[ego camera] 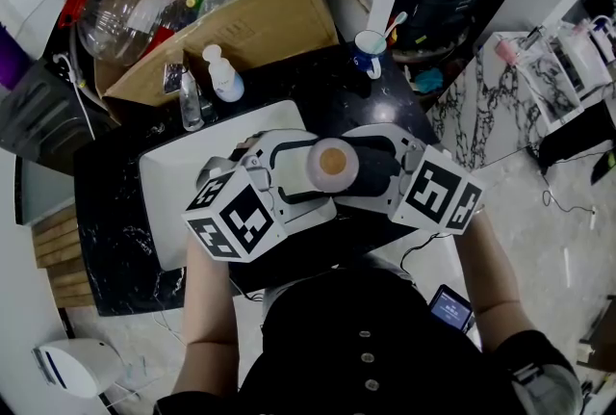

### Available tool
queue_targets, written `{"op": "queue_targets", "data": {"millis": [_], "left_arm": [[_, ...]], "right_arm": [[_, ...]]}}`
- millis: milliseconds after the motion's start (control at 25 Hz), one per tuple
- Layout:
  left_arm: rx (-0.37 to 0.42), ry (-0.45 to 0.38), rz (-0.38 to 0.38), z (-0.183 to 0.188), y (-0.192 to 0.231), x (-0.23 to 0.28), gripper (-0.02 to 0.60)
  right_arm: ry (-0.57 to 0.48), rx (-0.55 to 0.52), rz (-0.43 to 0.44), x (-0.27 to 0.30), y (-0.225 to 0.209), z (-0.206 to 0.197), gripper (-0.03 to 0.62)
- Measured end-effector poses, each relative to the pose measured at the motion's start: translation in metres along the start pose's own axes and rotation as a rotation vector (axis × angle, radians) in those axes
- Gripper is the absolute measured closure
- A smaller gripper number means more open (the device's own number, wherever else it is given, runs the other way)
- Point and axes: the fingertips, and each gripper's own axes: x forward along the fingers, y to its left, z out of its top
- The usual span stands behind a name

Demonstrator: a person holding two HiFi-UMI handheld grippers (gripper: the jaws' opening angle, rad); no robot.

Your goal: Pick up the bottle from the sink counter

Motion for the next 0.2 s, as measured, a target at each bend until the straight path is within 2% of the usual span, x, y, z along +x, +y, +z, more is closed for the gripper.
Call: {"op": "queue_targets", "data": {"millis": [200], "left_arm": [[0.008, 0.009, -0.004, -0.0018, 0.0016, 0.0032, 0.244]], "right_arm": [[-0.001, 0.008, 0.004, 0.0016, -0.0021, -0.0034, 0.252]]}}
